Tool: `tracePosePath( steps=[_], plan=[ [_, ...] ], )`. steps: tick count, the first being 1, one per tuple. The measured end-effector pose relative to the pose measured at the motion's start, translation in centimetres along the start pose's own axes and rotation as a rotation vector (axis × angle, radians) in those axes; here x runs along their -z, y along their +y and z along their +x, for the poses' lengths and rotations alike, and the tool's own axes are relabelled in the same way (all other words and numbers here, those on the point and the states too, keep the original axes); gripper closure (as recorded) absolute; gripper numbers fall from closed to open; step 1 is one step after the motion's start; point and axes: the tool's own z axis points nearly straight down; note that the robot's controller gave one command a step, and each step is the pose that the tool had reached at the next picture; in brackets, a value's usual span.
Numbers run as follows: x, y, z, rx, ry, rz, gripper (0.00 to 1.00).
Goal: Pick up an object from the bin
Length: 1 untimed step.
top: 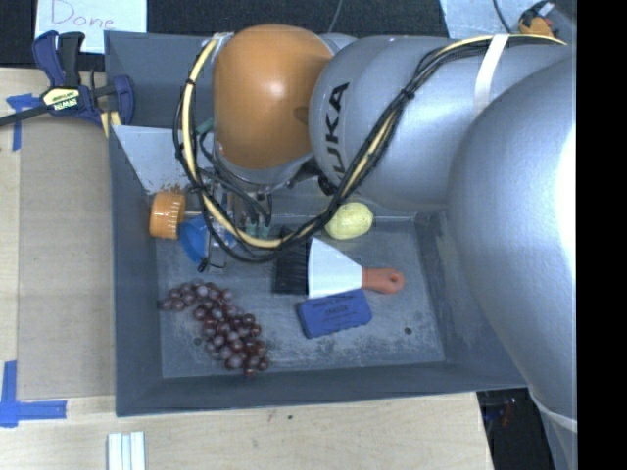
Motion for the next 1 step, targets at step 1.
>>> tracePosePath(
  steps=[1],
  plan=[
    [0.45, -0.10, -0.22, -0.004, -0.008, -0.002, 0.00]
  ],
)
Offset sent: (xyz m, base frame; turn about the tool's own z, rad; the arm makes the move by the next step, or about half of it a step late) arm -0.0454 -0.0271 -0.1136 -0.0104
